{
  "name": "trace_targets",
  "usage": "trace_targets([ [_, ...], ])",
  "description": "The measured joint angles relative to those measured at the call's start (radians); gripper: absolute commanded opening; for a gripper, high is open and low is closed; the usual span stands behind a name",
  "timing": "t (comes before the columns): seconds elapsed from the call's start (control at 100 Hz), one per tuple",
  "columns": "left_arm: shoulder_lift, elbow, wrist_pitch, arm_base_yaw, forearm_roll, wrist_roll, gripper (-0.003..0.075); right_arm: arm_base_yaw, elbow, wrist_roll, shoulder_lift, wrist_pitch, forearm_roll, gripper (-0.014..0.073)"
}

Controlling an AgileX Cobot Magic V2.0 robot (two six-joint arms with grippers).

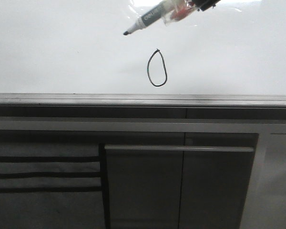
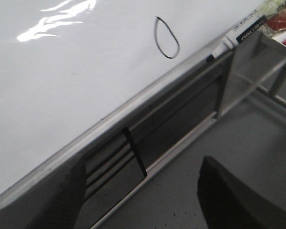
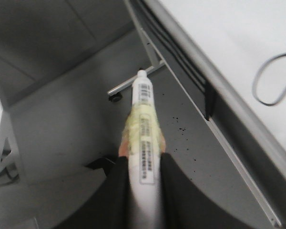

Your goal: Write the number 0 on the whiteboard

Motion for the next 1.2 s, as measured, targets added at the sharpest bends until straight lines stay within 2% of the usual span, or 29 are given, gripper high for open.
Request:
trace_targets([
  [0.17, 0.099, -0.044, 0.103, -0.026, -0.263, 0.414, 0.0461, 0.099, 0.046, -0.076, -0.062, 0.009, -0.011, 0.0057],
  [0.27, 0.164, -0.064, 0.131, -0.067, -0.36, 0.55, 0.0461, 0.149, 0.051, -0.161, -0.062, 0.009, -0.036, 0.0057],
  [0.5, 0.285, -0.123, 0.153, -0.149, -0.408, 0.623, 0.0461, 0.248, 0.051, -0.325, -0.062, -0.016, -0.041, 0.0057],
  [0.72, 0.32, -0.137, 0.155, -0.158, -0.394, 0.626, 0.0447, 0.26, 0.051, -0.35, -0.062, -0.048, -0.085, 0.0057],
  [0.81, 0.32, -0.137, 0.155, -0.158, -0.385, 0.626, 0.0383, 0.26, 0.051, -0.353, -0.062, -0.048, -0.094, 0.0057],
  [0.98, 0.32, -0.14, 0.157, -0.158, -0.384, 0.627, 0.0193, 0.26, 0.051, -0.353, -0.062, -0.041, -0.09, 0.0057],
  [1.11, 0.32, -0.14, 0.162, -0.158, -0.384, 0.627, 0.0093, 0.26, 0.051, -0.353, -0.062, -0.034, -0.085, 0.006],
  [1.2, 0.32, -0.14, 0.163, -0.158, -0.384, 0.627, 0.0042, 0.26, 0.051, -0.353, -0.062, -0.039, -0.085, 0.0115],
])
